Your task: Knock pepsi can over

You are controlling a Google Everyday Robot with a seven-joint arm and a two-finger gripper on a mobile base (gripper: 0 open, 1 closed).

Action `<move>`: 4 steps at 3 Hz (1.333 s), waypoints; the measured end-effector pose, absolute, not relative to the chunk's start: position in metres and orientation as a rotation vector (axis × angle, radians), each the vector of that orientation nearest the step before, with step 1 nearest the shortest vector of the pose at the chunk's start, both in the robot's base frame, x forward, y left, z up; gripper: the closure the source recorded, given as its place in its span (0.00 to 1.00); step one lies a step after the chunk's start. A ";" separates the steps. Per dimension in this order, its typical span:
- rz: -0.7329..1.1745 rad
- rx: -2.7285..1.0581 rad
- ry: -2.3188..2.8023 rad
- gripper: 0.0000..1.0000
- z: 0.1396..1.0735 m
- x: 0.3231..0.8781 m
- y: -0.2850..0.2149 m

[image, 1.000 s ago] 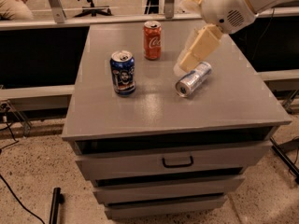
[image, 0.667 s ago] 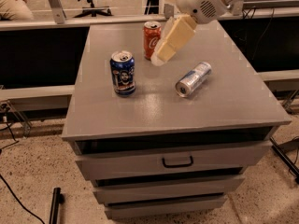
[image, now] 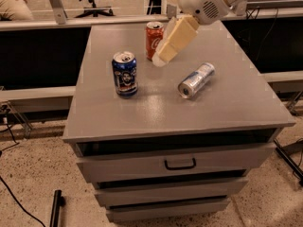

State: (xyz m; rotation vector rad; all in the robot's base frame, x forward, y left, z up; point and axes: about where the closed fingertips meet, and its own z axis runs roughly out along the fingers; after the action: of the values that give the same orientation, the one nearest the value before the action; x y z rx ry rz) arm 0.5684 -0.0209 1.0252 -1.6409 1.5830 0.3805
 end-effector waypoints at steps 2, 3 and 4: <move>0.631 -1.471 1.494 0.00 0.995 0.587 0.000; 0.723 -1.402 1.457 0.00 0.978 0.592 0.010; 0.774 -1.370 1.408 0.00 0.966 0.598 0.019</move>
Offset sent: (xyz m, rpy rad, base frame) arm 0.0329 0.0286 -0.0537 0.4231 0.1164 0.0330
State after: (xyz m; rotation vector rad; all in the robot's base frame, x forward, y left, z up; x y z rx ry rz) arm 0.5979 0.0190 0.9661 -1.3701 1.4081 0.7738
